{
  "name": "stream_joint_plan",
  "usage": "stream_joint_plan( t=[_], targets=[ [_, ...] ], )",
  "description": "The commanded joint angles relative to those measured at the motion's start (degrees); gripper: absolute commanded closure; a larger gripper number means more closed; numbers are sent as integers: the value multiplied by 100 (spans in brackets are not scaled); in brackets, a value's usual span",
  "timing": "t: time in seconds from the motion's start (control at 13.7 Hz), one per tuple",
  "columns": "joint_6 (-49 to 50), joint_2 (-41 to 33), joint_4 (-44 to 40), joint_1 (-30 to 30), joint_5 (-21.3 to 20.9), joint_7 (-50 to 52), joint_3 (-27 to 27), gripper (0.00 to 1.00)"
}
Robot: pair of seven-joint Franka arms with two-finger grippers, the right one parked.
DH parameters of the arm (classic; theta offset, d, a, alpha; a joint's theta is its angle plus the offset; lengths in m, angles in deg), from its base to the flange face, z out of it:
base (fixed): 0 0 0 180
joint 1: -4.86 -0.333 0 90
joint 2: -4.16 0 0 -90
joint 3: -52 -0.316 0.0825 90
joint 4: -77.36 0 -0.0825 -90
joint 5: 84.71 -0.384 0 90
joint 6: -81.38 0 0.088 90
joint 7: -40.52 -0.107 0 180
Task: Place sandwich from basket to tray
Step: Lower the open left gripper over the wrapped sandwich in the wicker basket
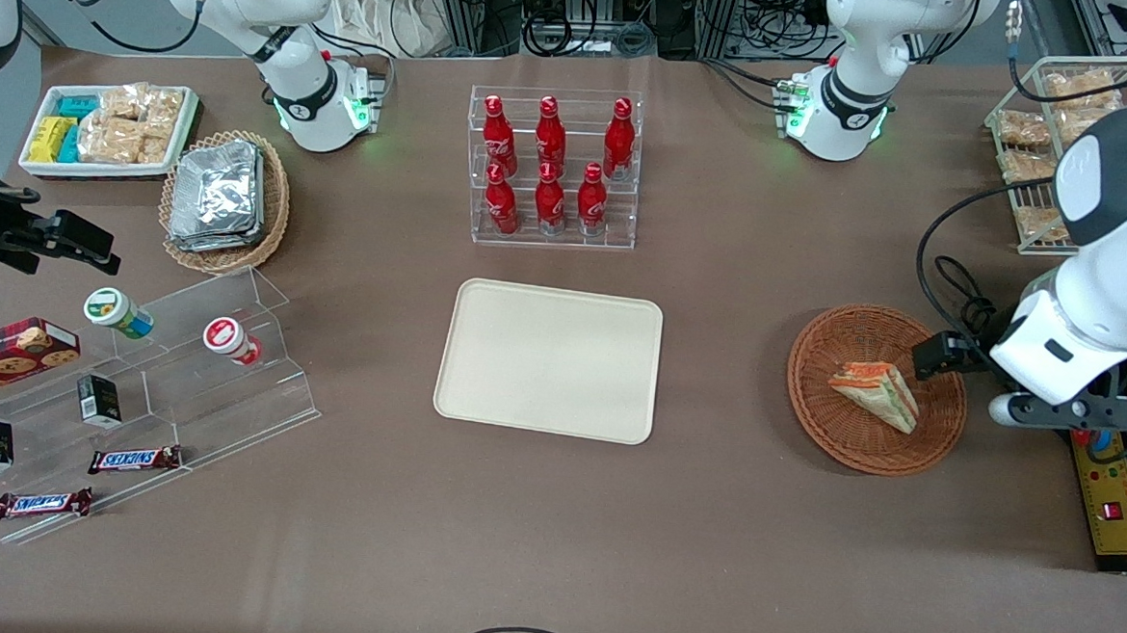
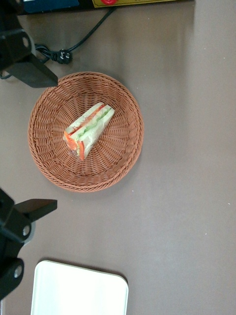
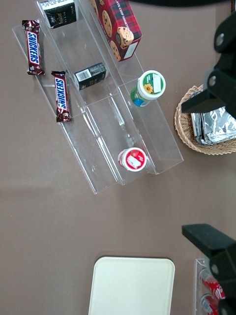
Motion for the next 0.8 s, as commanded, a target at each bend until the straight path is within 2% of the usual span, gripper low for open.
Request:
stream_joint_plan(
  t=[0.0, 0.22, 0.36, 0.58, 0.73],
  targets=[
    [212, 97, -186, 10, 64, -32, 2, 0],
    [203, 184, -168, -8, 38, -57, 2, 0],
    [177, 211, 129, 36, -32, 230, -7, 0],
    [124, 167, 604, 19, -59, 1782, -7, 0],
    [-94, 176, 1025, -16, -59, 2471, -16, 0]
  ],
)
